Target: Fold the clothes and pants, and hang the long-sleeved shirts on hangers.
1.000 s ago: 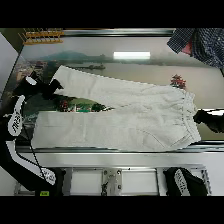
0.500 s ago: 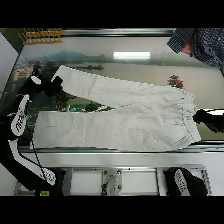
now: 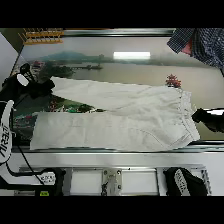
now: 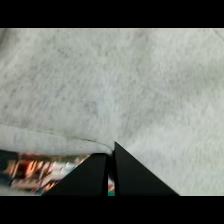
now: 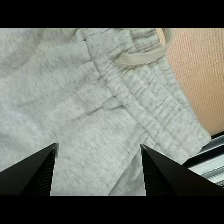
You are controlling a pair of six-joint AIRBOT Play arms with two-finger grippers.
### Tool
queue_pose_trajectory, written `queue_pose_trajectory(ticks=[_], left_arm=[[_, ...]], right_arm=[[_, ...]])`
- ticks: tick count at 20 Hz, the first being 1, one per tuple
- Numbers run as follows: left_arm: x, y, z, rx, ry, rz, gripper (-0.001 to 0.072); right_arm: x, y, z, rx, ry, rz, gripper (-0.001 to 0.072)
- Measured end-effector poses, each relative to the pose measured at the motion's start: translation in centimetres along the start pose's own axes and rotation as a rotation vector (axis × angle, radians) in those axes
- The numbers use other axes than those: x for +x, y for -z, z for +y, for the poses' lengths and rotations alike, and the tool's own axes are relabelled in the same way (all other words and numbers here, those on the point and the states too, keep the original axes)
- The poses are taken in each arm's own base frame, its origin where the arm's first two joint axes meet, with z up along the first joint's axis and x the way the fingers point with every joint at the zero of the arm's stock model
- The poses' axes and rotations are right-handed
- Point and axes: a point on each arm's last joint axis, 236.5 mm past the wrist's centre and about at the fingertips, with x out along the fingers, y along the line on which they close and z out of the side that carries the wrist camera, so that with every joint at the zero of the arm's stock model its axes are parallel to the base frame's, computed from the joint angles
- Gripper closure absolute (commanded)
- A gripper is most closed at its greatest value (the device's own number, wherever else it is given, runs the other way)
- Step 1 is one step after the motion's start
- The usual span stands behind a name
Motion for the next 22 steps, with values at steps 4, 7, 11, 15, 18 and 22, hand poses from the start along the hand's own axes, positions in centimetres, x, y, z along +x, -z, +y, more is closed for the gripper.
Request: queue_pose_trajectory(ticks=[4, 7, 11, 15, 18, 22], left_arm=[[-3.7, 7.1, 2.6, 0.098, -0.078, 0.131, 0.0698], [-5.4, 11.9, 4.2, 0.15, -0.107, 0.226, 0.0695], [-6.9, 16.2, 5.3, 0.204, -0.119, 0.306, 0.0013], [-8.6, 15.1, 4.8, 0.281, -0.106, 0.27, 0.0013], [-9.4, 11.9, 3.8, 0.359, -0.093, 0.228, 0.0013], [-8.3, 7.0, 2.6, 0.498, -0.08, 0.208, 0.0013]], right_arm=[[0.0, 0.0, 0.1, 0.001, -0.004, 0.0, 0.0153], [0.0, 0.0, 0.1, 0.002, -0.005, 0.0, 0.0153], [0.0, 0.0, 0.1, 0.002, -0.005, -0.001, 0.0331], [0.0, 0.0, 0.1, -0.001, -0.005, -0.001, 0.035], [0.0, 0.0, 0.1, -0.001, -0.006, -0.001, 0.035], [0.0, 0.0, 0.1, -0.001, -0.005, -0.001, 0.035]])
